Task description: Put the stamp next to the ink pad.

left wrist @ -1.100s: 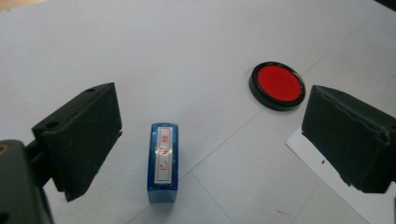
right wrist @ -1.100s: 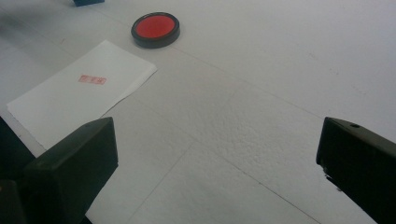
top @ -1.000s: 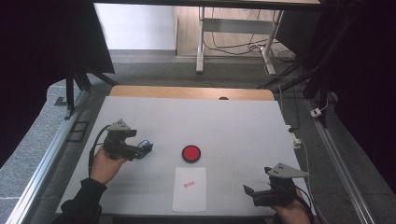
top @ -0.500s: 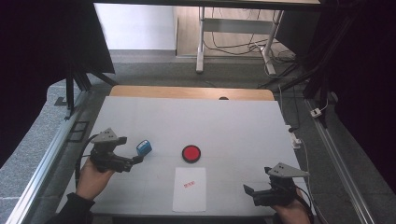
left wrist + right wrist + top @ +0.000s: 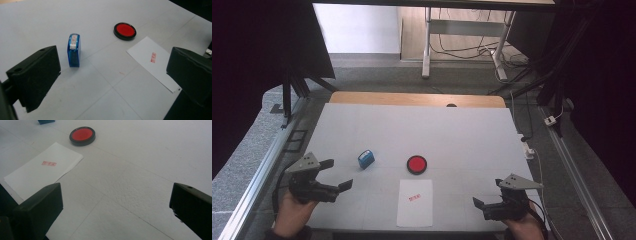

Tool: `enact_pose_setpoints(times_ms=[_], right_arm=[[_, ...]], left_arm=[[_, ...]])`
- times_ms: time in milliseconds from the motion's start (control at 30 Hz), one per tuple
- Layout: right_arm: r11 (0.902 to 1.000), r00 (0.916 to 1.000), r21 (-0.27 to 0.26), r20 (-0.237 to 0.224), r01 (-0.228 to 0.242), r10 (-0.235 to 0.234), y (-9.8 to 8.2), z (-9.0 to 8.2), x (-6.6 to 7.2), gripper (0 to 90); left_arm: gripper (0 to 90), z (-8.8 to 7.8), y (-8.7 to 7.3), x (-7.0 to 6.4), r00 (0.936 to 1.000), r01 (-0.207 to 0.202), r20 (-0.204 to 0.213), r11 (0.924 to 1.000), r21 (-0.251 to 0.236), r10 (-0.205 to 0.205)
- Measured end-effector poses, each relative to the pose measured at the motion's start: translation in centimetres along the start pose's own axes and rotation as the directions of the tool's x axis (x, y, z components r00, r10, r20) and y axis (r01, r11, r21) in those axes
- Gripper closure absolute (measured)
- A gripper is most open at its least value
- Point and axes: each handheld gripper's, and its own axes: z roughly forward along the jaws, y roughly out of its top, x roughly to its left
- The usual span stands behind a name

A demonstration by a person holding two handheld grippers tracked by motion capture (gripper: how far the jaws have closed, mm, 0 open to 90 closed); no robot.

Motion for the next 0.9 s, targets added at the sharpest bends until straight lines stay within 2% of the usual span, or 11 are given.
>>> enact_pose_setpoints(times_ms=[267, 500, 633, 900], right_arm=[[1.0, 1.0, 0.002, 0.002, 0.001, -0.001, 0.0, 0.0, 0.0, 0.0], [1.0, 1.0, 0.004, 0.006, 0.003, -0.003, 0.0, 0.0, 0.1, 0.0], [1.0, 1.0, 0.007, 0.006, 0.006, -0.006, 0.0, 0.0, 0.1, 0.0], [0.9998, 0.9999, 0.012, 0.009, 0.014, -0.014, 0.0, 0.1, 0.1, 0.0]], left_arm=[[0.0, -1.0, -2.2, -0.2, 0.9995, 0.028, -0.013, 0.9994, 0.022, -0.028], [0.0, -1.5, -3.7, -0.2, 0.998, 0.055, -0.033, 0.9965, 0.063, -0.053], [0.0, -1.5, -4.2, -0.2, 0.9971, 0.065, -0.046, 0.9926, 0.103, -0.06], [0.0, -1.5, -4.2, 0.0, 0.9947, 0.095, -0.05, 0.9891, 0.112, -0.09]])
